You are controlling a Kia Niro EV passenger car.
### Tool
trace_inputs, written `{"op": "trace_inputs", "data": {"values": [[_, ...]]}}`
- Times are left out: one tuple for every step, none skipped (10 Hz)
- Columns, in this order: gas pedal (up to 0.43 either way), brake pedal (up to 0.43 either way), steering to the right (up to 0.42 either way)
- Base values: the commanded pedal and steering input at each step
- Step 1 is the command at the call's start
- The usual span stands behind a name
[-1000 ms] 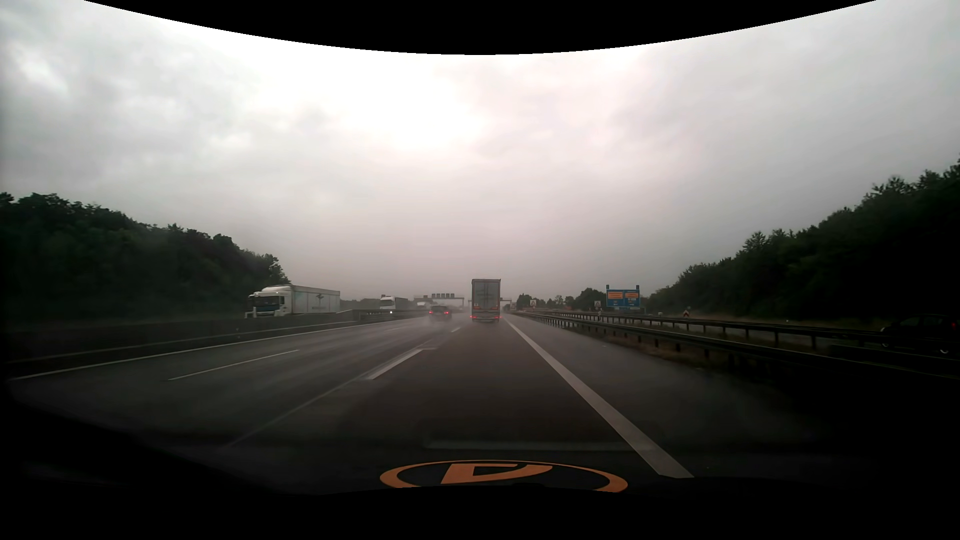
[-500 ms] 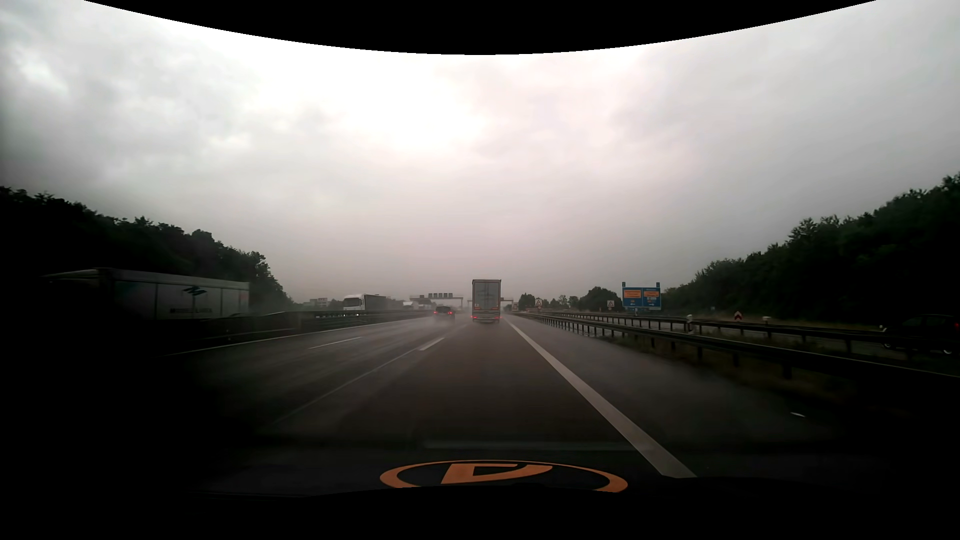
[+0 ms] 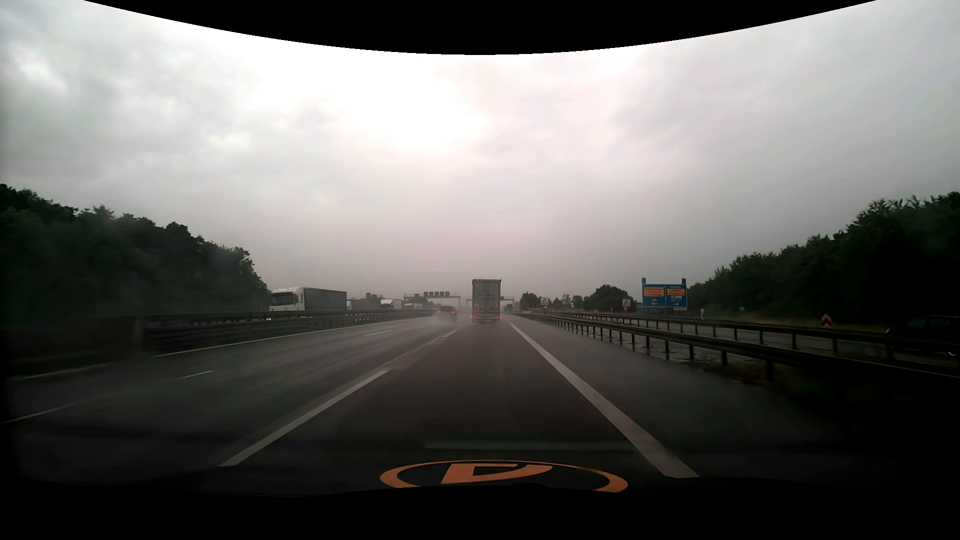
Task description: Follow the waypoints while adhering to traffic rules and regulations
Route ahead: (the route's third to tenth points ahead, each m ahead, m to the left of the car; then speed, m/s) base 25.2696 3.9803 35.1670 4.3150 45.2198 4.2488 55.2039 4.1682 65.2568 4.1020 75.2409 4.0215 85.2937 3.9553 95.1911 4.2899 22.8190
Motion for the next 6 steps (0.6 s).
{"op": "trace_inputs", "data": {"values": [[0.087,0.000,-0.002],[0.067,0.000,-0.002],[0.067,0.000,-0.002],[0.067,0.000,-0.002],[0.067,0.000,-0.002],[0.079,0.000,-0.002]]}}
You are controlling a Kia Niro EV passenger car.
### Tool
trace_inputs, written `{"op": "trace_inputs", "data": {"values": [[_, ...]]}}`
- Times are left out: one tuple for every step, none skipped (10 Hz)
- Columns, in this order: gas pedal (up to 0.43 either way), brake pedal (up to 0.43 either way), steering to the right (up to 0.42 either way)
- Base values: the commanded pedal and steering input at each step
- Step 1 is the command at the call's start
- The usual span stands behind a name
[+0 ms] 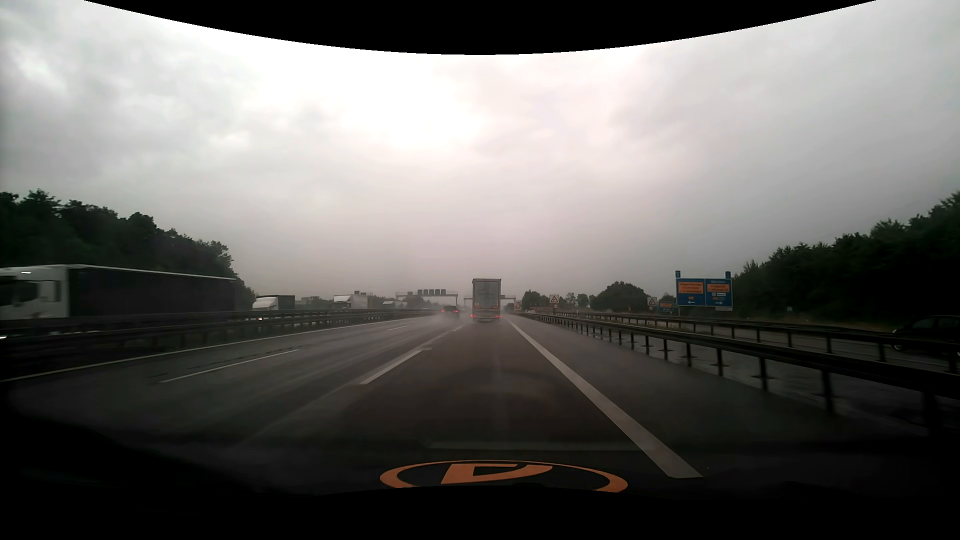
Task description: Follow the waypoints while adhering to traffic rules and regulations
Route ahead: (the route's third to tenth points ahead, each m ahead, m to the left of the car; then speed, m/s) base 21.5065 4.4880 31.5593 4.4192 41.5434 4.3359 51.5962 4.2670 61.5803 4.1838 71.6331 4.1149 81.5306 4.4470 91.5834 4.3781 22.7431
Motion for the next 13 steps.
{"op": "trace_inputs", "data": {"values": [[0.079,0.000,-0.001],[0.087,0.000,0.000],[0.087,0.000,-0.001],[0.098,0.000,-0.001],[0.098,0.000,-0.001],[0.098,0.000,-0.001],[0.098,0.000,-0.001],[0.098,0.000,-0.002],[0.098,0.000,-0.002],[0.098,0.000,-0.002],[0.098,0.000,-0.002],[0.110,0.000,-0.002],[0.110,0.000,-0.002]]}}
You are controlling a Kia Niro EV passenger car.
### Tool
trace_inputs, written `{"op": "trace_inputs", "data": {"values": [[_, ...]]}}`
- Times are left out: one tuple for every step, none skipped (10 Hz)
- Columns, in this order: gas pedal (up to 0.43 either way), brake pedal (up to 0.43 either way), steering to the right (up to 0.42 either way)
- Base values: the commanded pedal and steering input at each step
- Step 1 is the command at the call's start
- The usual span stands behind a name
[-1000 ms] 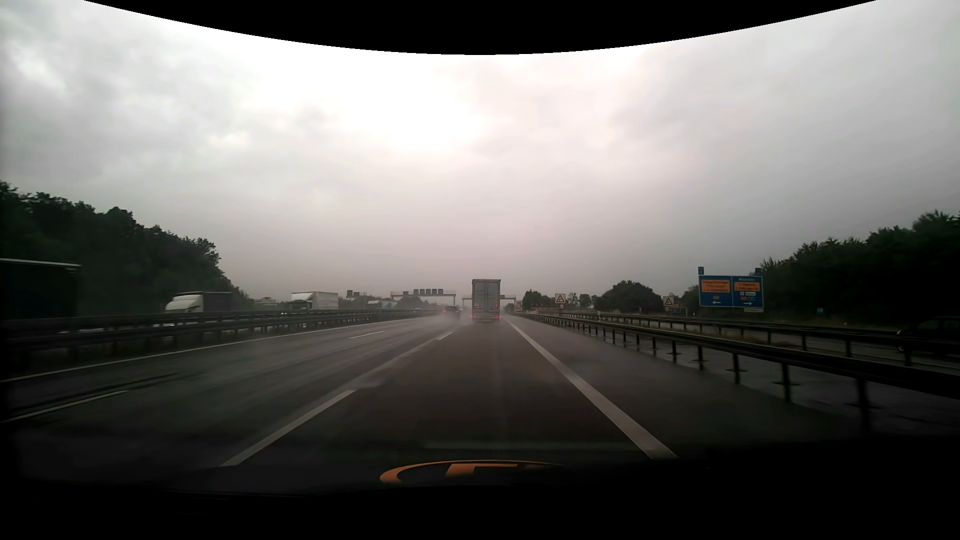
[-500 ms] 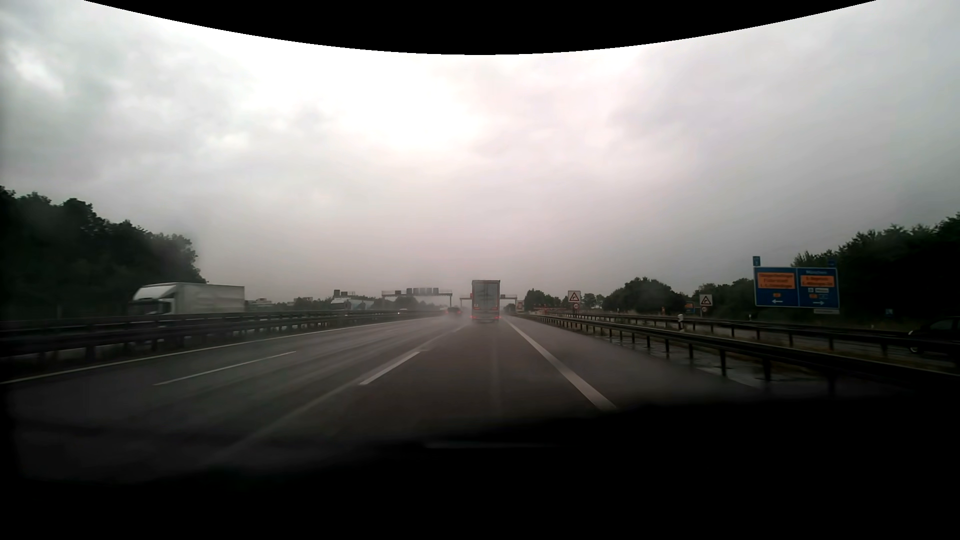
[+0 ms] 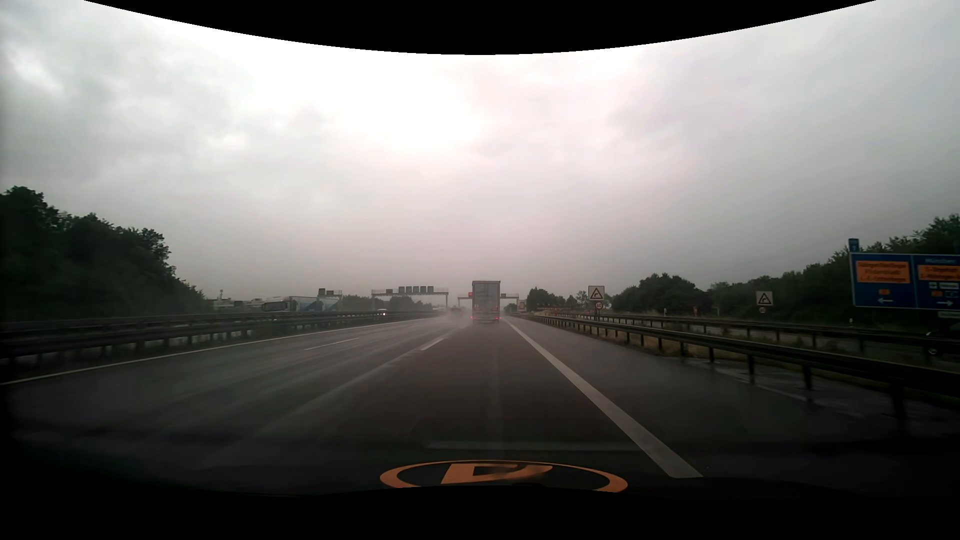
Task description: Follow the waypoints while adhering to traffic rules and regulations
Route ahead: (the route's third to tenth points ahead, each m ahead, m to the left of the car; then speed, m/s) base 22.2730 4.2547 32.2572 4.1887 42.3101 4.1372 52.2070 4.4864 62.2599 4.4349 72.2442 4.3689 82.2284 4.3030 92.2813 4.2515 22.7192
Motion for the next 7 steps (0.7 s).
{"op": "trace_inputs", "data": {"values": [[0.110,0.000,-0.002],[0.118,0.000,-0.002],[0.118,0.000,-0.002],[0.118,0.000,-0.002],[0.118,0.000,-0.002],[0.118,0.000,0.000],[0.118,0.000,0.000]]}}
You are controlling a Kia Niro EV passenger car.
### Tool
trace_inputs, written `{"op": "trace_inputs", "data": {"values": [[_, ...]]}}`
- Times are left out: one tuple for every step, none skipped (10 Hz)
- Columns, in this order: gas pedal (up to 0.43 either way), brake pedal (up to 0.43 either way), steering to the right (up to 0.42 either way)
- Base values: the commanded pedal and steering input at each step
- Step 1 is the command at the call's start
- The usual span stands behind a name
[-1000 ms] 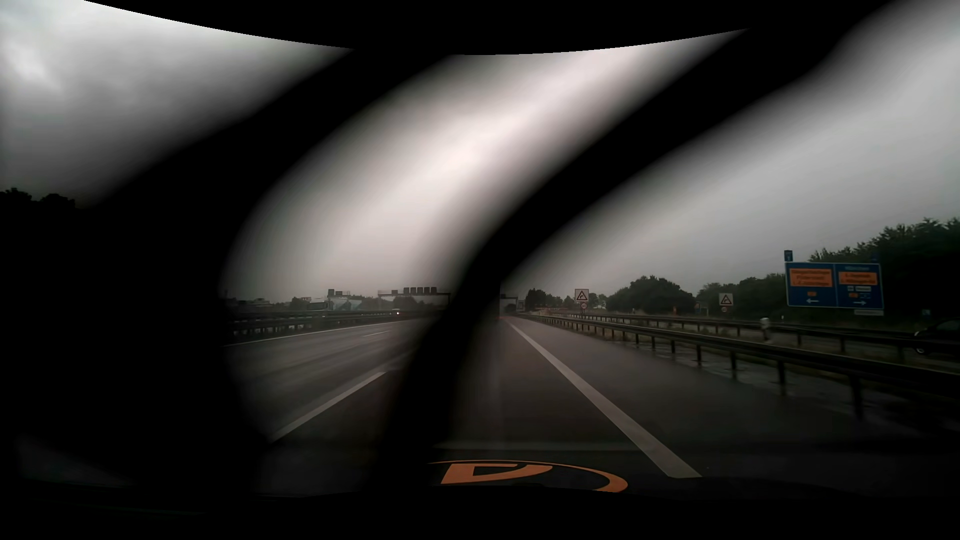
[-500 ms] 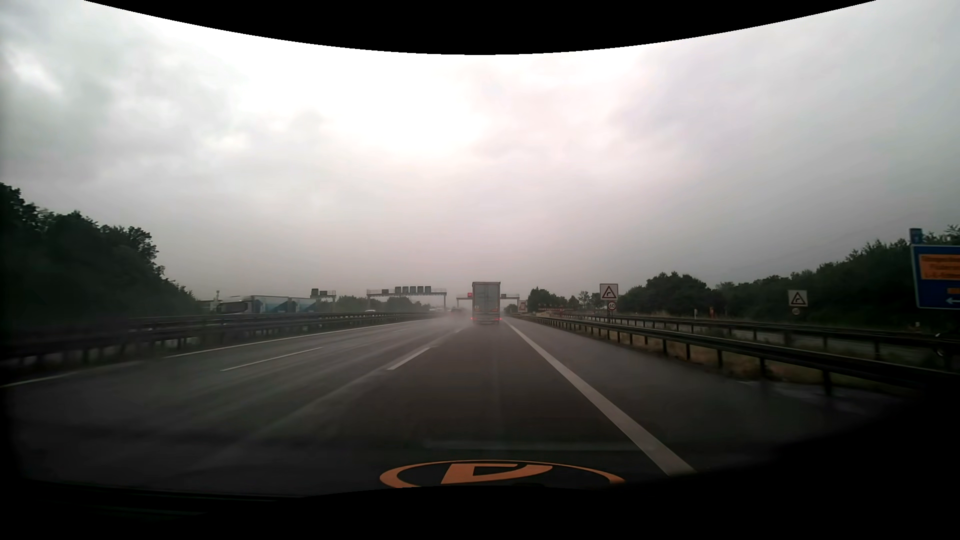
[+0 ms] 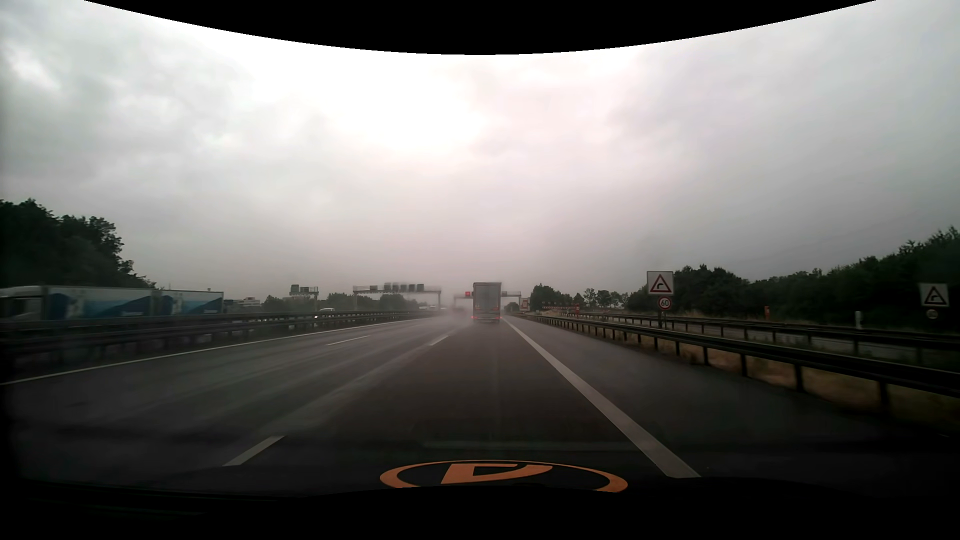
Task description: Follow the waypoints while adhering to traffic rules and regulations
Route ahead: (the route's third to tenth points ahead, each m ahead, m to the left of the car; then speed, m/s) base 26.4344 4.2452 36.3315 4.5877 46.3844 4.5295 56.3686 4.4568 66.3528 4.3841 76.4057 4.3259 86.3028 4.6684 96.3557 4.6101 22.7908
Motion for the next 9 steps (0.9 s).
{"op": "trace_inputs", "data": {"values": [[0.118,0.000,-0.001],[0.118,0.000,-0.001],[0.118,0.000,-0.001],[0.118,0.000,-0.001],[0.118,0.000,-0.001],[0.118,0.000,-0.001],[0.118,0.000,-0.001],[0.118,0.000,-0.001],[0.118,0.000,-0.001]]}}
